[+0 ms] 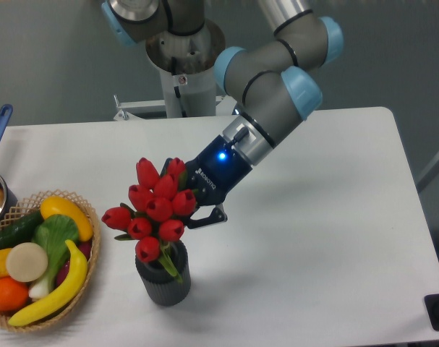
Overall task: Pick up the flowers from the vase
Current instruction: 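Lift the grasped tulips straight up out of the grey vase, then carry the tulips up and away from the vase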
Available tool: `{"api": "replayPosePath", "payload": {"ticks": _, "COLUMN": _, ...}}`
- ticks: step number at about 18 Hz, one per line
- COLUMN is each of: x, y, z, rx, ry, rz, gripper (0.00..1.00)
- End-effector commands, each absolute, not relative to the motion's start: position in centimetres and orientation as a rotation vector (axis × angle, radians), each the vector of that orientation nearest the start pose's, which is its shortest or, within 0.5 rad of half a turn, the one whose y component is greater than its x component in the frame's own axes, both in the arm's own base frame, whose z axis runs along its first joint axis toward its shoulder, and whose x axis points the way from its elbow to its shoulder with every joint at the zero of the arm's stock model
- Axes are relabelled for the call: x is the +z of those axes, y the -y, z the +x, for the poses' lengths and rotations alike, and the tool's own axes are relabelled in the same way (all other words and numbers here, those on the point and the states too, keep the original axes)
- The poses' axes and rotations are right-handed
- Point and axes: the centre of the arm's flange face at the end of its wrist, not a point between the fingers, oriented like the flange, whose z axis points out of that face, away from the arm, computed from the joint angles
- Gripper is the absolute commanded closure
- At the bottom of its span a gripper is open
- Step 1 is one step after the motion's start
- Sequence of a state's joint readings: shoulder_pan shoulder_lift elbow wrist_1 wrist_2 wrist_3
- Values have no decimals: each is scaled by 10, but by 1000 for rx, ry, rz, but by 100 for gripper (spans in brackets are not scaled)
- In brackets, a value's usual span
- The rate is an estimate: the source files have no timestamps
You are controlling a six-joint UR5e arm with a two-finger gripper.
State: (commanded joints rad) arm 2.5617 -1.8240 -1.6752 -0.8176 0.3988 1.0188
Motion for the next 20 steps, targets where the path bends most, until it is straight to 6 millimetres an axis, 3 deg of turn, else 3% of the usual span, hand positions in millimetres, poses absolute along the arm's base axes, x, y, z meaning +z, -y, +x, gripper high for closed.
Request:
{"api": "replayPosePath", "payload": {"ticks": 5, "x": 473, "y": -502, "z": -356, "rx": -355, "ry": -250, "rz": -1927, "gripper": 69}}
{"api": "replayPosePath", "payload": {"ticks": 10, "x": 528, "y": -501, "z": -359, "rx": -344, "ry": -175, "rz": -1919, "gripper": 69}}
{"api": "replayPosePath", "payload": {"ticks": 15, "x": 568, "y": -482, "z": -356, "rx": -302, "ry": -141, "rz": -1901, "gripper": 69}}
{"api": "replayPosePath", "payload": {"ticks": 18, "x": 586, "y": -442, "z": -377, "rx": -228, "ry": -57, "rz": -1902, "gripper": 69}}
{"api": "replayPosePath", "payload": {"ticks": 20, "x": 573, "y": -403, "z": -409, "rx": -161, "ry": 54, "rz": -1932, "gripper": 69}}
